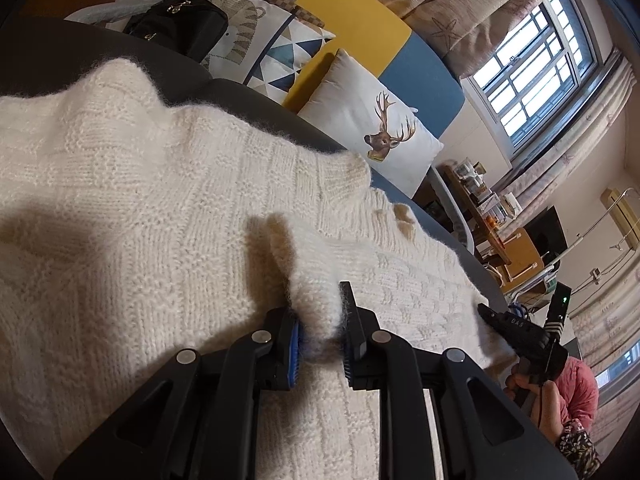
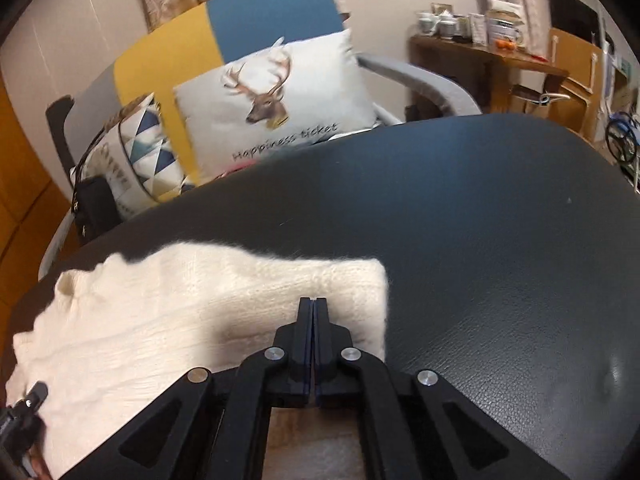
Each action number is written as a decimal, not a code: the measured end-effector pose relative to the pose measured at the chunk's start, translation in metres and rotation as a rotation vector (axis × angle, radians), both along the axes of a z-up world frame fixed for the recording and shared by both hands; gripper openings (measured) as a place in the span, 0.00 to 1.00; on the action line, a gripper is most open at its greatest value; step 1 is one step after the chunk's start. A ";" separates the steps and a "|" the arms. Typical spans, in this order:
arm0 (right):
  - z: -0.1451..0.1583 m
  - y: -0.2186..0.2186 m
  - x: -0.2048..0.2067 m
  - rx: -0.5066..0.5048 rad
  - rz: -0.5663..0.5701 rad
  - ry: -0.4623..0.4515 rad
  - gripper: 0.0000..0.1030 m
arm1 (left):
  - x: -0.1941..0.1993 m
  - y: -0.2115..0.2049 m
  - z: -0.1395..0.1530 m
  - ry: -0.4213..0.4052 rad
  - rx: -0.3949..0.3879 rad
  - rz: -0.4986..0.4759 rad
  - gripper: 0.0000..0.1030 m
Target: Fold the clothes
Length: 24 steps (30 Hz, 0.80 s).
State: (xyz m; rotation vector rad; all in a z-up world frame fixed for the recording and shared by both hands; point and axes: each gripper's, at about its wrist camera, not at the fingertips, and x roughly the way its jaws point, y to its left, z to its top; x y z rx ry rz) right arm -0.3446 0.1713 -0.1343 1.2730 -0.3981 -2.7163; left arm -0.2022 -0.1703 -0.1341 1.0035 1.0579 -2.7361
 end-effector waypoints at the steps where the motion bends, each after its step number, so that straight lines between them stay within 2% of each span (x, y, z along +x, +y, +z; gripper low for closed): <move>1: 0.000 0.001 -0.001 -0.008 0.001 -0.002 0.00 | 0.000 0.000 0.000 0.001 0.002 -0.001 0.18; 4: 0.008 0.003 0.000 -0.026 0.007 -0.024 0.00 | 0.000 -0.001 0.000 0.002 0.004 -0.001 0.18; 6: 0.026 0.006 0.014 -0.096 -0.009 0.017 0.05 | 0.000 -0.002 -0.001 0.004 0.007 0.000 0.18; 8: 0.044 0.004 0.031 -0.138 0.011 0.050 0.05 | 0.000 -0.002 -0.001 0.005 0.010 0.000 0.18; 10: 0.051 -0.003 0.041 -0.112 0.041 0.033 0.05 | 0.000 -0.002 -0.001 0.006 0.012 0.000 0.18; 14: 0.034 -0.005 0.052 -0.073 0.036 -0.051 0.05 | 0.001 0.000 0.000 0.008 0.016 0.001 0.18; 17: 0.010 0.008 0.056 -0.076 -0.017 -0.114 0.00 | 0.001 -0.001 0.000 0.010 0.021 0.001 0.18; 20: 0.000 0.018 0.063 -0.116 -0.035 -0.078 0.00 | 0.000 -0.001 0.000 0.007 0.018 0.001 0.18; 24: 0.013 0.007 0.062 -0.078 -0.059 -0.094 0.02 | 0.000 -0.002 0.000 0.008 0.018 0.001 0.18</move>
